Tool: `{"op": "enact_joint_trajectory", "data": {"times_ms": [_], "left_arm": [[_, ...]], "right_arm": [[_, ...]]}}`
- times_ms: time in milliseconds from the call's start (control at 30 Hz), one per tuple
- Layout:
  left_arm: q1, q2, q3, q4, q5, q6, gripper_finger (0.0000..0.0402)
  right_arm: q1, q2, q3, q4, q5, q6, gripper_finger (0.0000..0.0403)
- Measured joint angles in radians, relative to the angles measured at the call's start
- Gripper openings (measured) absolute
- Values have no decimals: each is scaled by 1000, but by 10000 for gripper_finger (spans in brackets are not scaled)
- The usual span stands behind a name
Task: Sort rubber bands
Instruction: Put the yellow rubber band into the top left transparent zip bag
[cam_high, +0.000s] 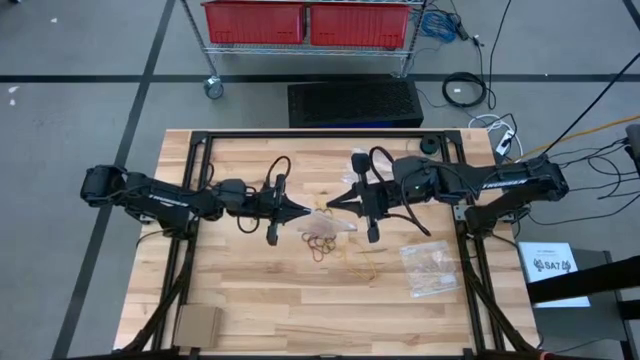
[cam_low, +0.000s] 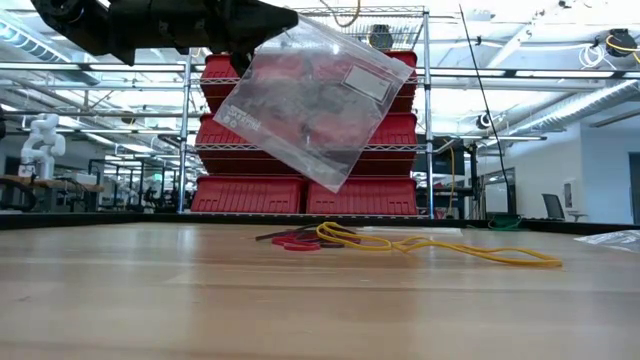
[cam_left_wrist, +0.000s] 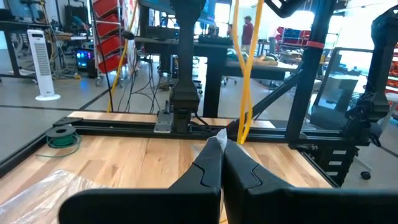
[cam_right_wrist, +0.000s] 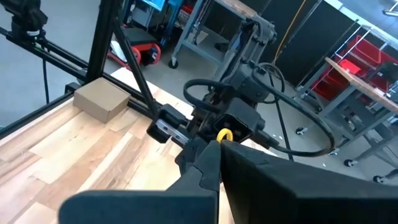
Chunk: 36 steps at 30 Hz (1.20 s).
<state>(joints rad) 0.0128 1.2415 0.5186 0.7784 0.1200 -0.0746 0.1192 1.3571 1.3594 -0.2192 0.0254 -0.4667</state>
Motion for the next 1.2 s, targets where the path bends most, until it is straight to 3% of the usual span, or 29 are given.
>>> {"op": "enact_joint_trajectory", "data": {"times_ms": [1200], "left_arm": [[0, 0, 0, 6, 0, 0, 0]], "right_arm": [[-15, 22, -1, 5, -1, -42, 0]]}}
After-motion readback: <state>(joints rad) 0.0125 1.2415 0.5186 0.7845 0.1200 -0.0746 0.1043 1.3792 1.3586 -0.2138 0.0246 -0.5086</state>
